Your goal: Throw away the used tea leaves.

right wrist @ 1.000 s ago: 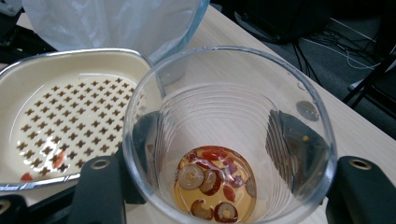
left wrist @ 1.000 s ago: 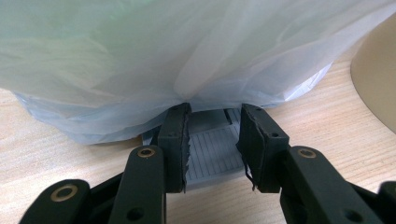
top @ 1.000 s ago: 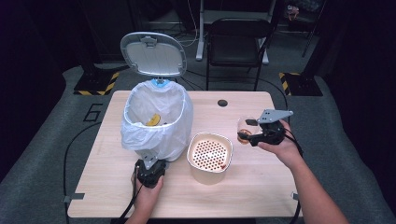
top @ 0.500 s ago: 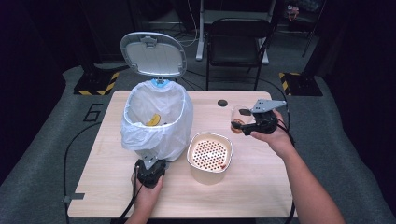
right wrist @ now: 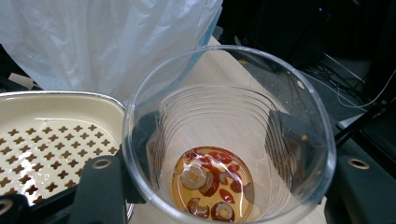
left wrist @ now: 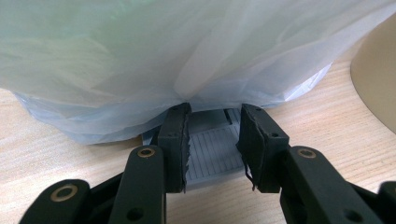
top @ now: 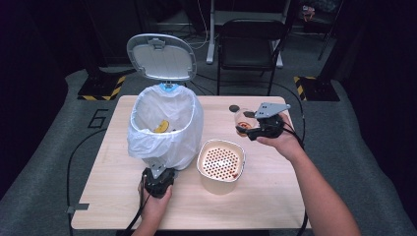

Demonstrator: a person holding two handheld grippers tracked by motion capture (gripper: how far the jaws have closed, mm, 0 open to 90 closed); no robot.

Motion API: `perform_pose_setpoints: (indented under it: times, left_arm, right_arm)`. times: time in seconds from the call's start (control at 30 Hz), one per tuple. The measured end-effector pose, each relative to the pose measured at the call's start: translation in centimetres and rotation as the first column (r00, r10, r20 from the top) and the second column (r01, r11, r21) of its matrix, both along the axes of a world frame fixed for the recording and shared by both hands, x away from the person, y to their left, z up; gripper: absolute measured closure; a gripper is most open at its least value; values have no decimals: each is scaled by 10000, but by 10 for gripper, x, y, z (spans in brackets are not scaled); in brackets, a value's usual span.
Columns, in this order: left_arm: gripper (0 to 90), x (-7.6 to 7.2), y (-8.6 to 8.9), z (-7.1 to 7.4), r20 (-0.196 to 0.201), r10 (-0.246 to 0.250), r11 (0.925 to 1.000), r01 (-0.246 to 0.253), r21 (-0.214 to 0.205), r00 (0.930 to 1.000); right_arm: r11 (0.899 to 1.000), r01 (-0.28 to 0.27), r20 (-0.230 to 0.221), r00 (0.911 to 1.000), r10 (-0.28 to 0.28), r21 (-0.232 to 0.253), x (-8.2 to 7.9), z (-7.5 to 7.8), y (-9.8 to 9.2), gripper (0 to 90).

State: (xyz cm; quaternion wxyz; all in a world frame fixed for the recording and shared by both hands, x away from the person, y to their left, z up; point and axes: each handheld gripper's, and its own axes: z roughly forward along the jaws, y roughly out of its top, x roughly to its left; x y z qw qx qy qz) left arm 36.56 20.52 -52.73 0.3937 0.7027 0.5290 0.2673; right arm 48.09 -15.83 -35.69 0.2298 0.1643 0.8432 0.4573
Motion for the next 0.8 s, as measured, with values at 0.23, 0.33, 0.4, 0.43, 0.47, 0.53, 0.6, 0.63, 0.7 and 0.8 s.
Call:
perform_pose_setpoints:
  times: [0.23,0.33,0.4,0.43,0.47,0.53,0.6,0.63,0.7,0.8]
  left_arm:
    - [632,0,-1,0,72,77,9999,-76,-96,9999]
    - [632,0,-1,-1,83,89,9999,-88,-114,9999]
    - [631,0,0,0,11,11,10000,-11,5,10000]
    - [632,0,0,0,11,9,10000,-9,-1,10000]
    - [632,0,0,0,12,9,10000,-9,0,10000]
    - [631,0,0,0,11,4,10000,-4,7,10000]
    - [632,0,0,0,13,13,10000,-13,-2,10000]
    - [631,0,0,0,8,6,10000,-6,5,10000]
    - [632,0,0,0,38,42,10000,-42,-39,10000]
    - [632,0,-1,0,53,67,10000,-67,-72,10000]
  right_arm:
    - [9972,-520,707,9959,557,-531,-5,1,9,377]
    - [9932,-849,1069,9899,933,-800,-9,3,13,378]
    - [9904,-1064,1351,9838,1178,-886,-13,4,15,378]
    - [9892,-1089,1501,9810,1229,-979,-14,5,16,378]
    - [9879,-1136,1657,9776,1301,-1056,-16,5,16,379]
    - [9851,-1247,1815,9726,1450,-1186,-20,6,18,380]
    - [9798,-1389,2099,9633,1674,-1440,-24,6,20,382]
    - [9765,-1461,2192,9591,1791,-1586,-26,6,21,383]
    - [9697,-1581,2334,9516,2001,-1865,-29,5,23,384]
    - [9627,-1712,2344,9471,2194,-2093,-33,4,26,385]
